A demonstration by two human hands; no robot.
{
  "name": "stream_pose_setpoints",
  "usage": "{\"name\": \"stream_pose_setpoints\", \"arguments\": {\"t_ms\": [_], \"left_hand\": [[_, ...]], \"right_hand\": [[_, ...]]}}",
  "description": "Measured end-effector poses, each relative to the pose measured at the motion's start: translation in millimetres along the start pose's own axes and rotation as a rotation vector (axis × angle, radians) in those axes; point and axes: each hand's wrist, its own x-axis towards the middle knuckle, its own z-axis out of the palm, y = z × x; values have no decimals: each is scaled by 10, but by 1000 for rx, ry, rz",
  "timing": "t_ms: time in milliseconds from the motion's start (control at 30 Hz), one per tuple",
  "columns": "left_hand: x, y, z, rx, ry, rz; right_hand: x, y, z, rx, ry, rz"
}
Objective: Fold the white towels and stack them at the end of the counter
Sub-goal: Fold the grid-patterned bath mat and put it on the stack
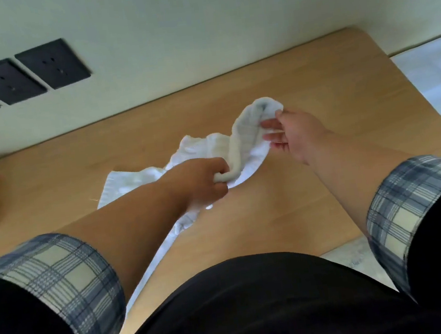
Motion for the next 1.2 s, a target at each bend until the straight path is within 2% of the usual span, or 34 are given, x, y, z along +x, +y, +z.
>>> {"name": "stream_pose_setpoints", "arguments": {"t_ms": [67, 133, 233, 267, 333, 367, 400, 433, 467, 500, 533, 567, 633, 700, 767, 833, 1067, 1133, 1200], "left_hand": [[19, 141, 221, 130, -143, 57], [71, 283, 418, 213, -220, 84], [201, 441, 610, 197, -490, -20], [252, 485, 612, 136, -574, -82], [406, 533, 511, -219, -607, -242], [504, 533, 443, -475, -519, -305], [608, 520, 356, -732, -339, -366], [716, 495, 269, -920, -82, -415], [824, 452, 180, -955, 185, -432], [925, 395, 107, -828, 398, -411], [1030, 318, 61, -587, 530, -379], [1120, 241, 36, -320, 573, -342], [1301, 148, 22, 47, 451, -328], [1434, 145, 63, 228, 215, -355], [1508, 201, 142, 271, 28, -374], [1548, 284, 217, 382, -80, -362], [1530, 467, 360, 558, -163, -191], [1501, 471, 308, 462, -73, -195], [1445, 464, 177, 273, 144, -252]], "right_hand": [[56, -84, -39, 138, -137, 36], [113, -116, -107, 182, -163, 70], [203, -15, -297, 105, -204, 97], [226, 49, -391, 30, -249, 115], [277, 190, -614, -193, -314, 161], [294, 257, -728, -318, -327, 177], [309, 317, -828, -437, -335, 180], [314, 363, -910, -548, -344, 171], [320, 401, -980, -640, -354, 157], [324, 432, -1036, -689, -363, 145], [335, 466, -1075, -698, -375, 140], [349, 493, -1110, -693, -386, 138], [369, 525, -1158, -686, -403, 133], [401, 562, -1202, -686, -397, 118], [429, 590, -1232, -775, -375, 78], [434, 605, -1222, -899, -367, 51], [416, 627, -1008, -982, -253, -29], [396, 618, -961, -1059, -293, -25], [371, 609, -940, -1159, -360, 8]]}}
